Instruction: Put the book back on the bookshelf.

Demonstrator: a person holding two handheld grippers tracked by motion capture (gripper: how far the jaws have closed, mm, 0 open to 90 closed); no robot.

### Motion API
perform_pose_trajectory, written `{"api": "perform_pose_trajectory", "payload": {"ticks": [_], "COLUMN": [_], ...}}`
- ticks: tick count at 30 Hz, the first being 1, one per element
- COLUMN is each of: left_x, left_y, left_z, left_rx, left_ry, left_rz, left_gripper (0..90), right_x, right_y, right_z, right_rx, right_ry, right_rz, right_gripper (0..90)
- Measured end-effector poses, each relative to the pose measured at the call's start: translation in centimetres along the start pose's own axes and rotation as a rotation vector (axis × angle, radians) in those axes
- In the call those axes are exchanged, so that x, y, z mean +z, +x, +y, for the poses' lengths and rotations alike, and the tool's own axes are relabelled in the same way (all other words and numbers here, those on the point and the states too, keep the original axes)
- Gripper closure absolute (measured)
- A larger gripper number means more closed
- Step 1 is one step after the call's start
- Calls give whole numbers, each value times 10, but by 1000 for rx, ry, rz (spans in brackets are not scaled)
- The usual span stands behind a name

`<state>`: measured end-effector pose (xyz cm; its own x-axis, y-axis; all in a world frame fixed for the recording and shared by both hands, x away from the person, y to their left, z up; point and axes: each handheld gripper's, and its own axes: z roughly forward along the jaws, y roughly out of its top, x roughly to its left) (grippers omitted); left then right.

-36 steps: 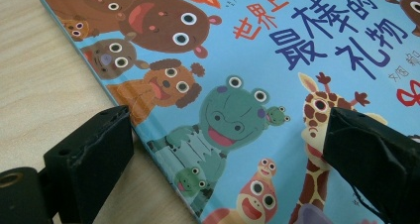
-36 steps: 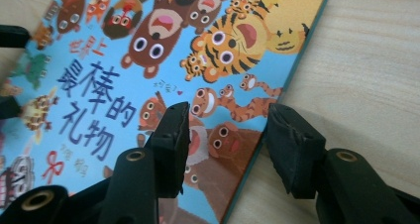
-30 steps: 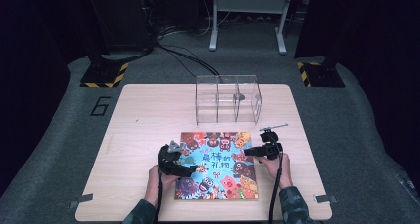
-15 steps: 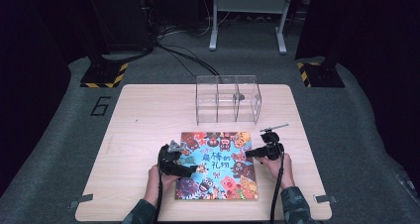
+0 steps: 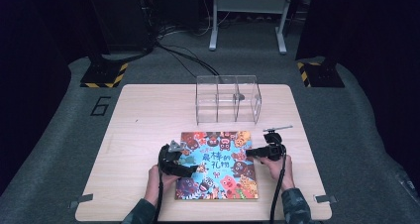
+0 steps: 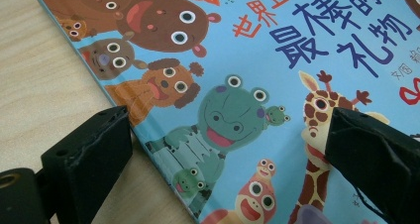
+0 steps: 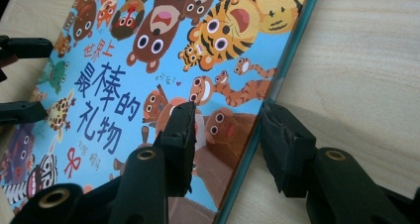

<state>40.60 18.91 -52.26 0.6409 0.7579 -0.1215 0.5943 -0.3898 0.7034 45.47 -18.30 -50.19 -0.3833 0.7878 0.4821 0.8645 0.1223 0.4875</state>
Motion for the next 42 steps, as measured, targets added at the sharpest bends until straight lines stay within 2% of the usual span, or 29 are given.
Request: {"api": "perform_pose_trajectory", "payload": {"ticks": [2,7,10,14,17,28,31,32,33,35,40,42], "left_x": [0,0,0,-1,-1,-1,-1,-1,-1,-1,-1,0], "left_y": [0,0,0,1,1,1,1,1,1,1,1,0], "left_z": [0,0,0,1,1,1,1,1,1,1,1,0], "left_rx": [-4,-6,-9,0,1,15,9,9,9,6,8,1], "left_ry": [-2,-1,-1,10,11,25,19,19,23,21,20,5], "left_rz": [-2,-3,-6,-12,-12,-11,-13,-13,-15,-15,-15,-8], "left_gripper": [43,41,41,42,44,45,44,45,45,45,45,45], "right_x": [-1,-5,-6,-4,-2,-2,0,0,2,2,3,3], "right_y": [-1,0,0,-3,-10,-10,-9,-9,-9,-8,-5,-4], "right_z": [0,-1,-1,-1,-3,-6,-8,-8,-10,-11,-12,-12], "right_rx": [-8,11,11,33,79,87,121,121,97,110,68,52], "right_ry": [-10,-38,-40,-58,-70,-74,-41,-41,-32,-21,-38,-46], "right_rz": [5,34,35,51,89,86,76,76,61,60,39,31], "right_gripper": [578,578,577,575,572,573,573,573,573,573,567,566]}}
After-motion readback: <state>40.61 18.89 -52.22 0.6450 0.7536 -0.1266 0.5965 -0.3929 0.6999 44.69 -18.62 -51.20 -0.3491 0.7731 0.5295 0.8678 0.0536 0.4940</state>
